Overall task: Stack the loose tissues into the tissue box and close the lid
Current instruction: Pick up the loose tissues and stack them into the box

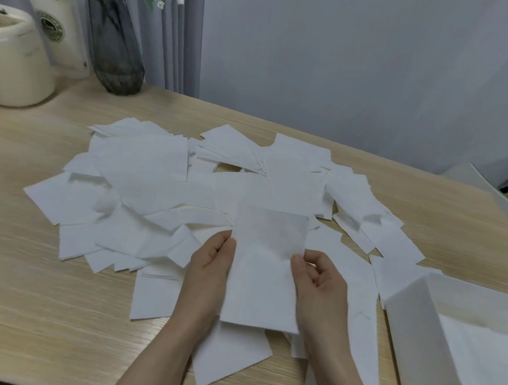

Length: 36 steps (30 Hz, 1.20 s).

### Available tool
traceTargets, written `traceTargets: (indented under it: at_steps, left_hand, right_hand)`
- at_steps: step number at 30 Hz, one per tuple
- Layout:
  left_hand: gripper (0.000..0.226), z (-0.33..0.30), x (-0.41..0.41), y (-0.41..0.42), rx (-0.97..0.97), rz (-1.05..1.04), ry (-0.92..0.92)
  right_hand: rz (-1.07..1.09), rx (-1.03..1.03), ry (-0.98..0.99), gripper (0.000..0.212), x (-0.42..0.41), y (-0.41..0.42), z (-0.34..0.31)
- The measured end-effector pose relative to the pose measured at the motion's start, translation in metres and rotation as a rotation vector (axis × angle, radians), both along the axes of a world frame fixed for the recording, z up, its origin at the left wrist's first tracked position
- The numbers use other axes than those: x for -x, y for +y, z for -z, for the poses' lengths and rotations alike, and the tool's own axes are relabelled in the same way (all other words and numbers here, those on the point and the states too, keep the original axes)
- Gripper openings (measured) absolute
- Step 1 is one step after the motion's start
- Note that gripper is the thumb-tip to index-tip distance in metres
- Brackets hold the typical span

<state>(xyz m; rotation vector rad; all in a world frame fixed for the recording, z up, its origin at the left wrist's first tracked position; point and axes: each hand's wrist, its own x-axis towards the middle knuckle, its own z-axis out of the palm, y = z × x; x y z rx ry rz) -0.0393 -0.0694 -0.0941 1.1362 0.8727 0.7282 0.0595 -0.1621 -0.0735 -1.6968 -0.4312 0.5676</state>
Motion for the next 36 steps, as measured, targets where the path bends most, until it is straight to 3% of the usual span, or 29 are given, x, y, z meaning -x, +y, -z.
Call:
traceTargets:
  at_steps: [13, 30, 36]
  left_hand:
    - [0.029, 0.000, 0.000, -0.001, -0.039, 0.001, -0.001]
    - [0.020, -0.003, 0.001, -0.005, 0.010, 0.045, -0.094]
    - [0.016, -0.010, -0.003, -0.006, 0.013, -0.178, -0.153]
  right_hand:
    - [0.013, 0.006, -0.100, 0.013, 0.002, 0.006, 0.005]
    - [0.032, -0.036, -0.088, 0.007, 0.005, 0.003, 0.008]
    - [0.135, -0.098, -0.134, 0.023, 0.012, -0.015, 0.005]
